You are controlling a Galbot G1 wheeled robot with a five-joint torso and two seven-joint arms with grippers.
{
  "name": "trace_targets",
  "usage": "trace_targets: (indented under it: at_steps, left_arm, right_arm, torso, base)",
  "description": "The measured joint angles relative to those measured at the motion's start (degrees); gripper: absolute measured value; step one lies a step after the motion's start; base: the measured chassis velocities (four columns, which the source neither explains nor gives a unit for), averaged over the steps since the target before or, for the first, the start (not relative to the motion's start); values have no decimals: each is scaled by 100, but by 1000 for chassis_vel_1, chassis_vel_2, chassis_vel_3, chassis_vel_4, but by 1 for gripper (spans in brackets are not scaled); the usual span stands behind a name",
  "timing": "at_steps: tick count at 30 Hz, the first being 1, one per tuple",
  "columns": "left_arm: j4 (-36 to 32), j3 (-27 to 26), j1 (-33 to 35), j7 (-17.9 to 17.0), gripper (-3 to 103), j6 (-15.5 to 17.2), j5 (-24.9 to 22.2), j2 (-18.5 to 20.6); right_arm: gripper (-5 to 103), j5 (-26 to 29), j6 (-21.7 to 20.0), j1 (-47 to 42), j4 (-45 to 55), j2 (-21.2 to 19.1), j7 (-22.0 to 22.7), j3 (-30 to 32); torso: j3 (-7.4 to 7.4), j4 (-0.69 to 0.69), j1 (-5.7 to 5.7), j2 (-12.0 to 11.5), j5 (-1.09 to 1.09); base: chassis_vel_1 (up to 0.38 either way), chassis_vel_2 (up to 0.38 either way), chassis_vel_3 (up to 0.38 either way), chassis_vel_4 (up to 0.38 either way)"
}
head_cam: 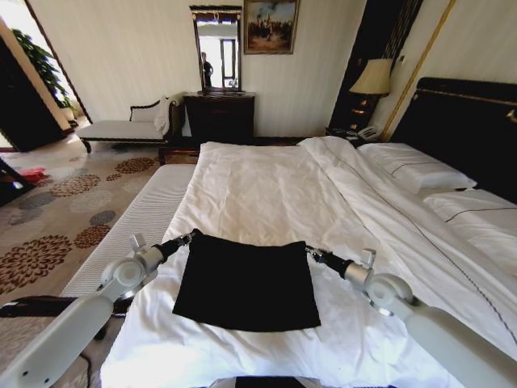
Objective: Fold the clothes on the bed.
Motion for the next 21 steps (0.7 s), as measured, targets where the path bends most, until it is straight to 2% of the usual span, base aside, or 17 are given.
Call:
trace_targets:
  at_steps: [3, 6, 7, 11, 13, 16, 21]
  left_arm:
    - [-228, -236, 137, -22, 0, -40, -134, 31]
    - [-691, -849, 492, -60, 0, -139, -381, 71]
    - [-691, -849, 492, -60, 0, -139, -381, 71]
    - [-1214, -1628, 1024, -132, 0, -236, -618, 56]
    - [-1333, -1782, 1171, -141, 0, -243, -656, 51]
    - [-1726, -2298, 1656, -146, 0, -253, -758, 37]
    - [-1969, -2633, 1921, -170, 0, -260, -879, -19]
  right_arm:
    - [0, 57, 19, -144, 154, -3, 7, 289]
    - [0, 150, 57, -532, 584, 27, 15, 959]
    - [0, 150, 57, -532, 584, 27, 15, 959]
    - [0, 346, 63, -939, 1095, 106, 62, 1650]
    - [0, 388, 63, -1024, 1199, 117, 75, 1812]
    - [0, 508, 64, -1269, 1488, 153, 107, 2278]
    - [0, 561, 74, -1576, 1763, 155, 125, 2700]
  torso:
    - [0, 1, 0, 0, 0]
    - [0, 1, 0, 0, 1]
    - [0, 1, 0, 0, 1]
    - [-1, 0, 0, 1, 1]
    - [-1, 1, 0, 0, 2]
    - [-1, 3, -1, 1, 1]
    - [-1, 2, -1, 1, 0]
  base:
    - [0, 0, 0, 0]
    - [0, 0, 0, 0]
    - [0, 0, 0, 0]
    - [0, 0, 0, 0]
    - [0, 0, 0, 0]
    - [0, 0, 0, 0]
    - [0, 0, 0, 0]
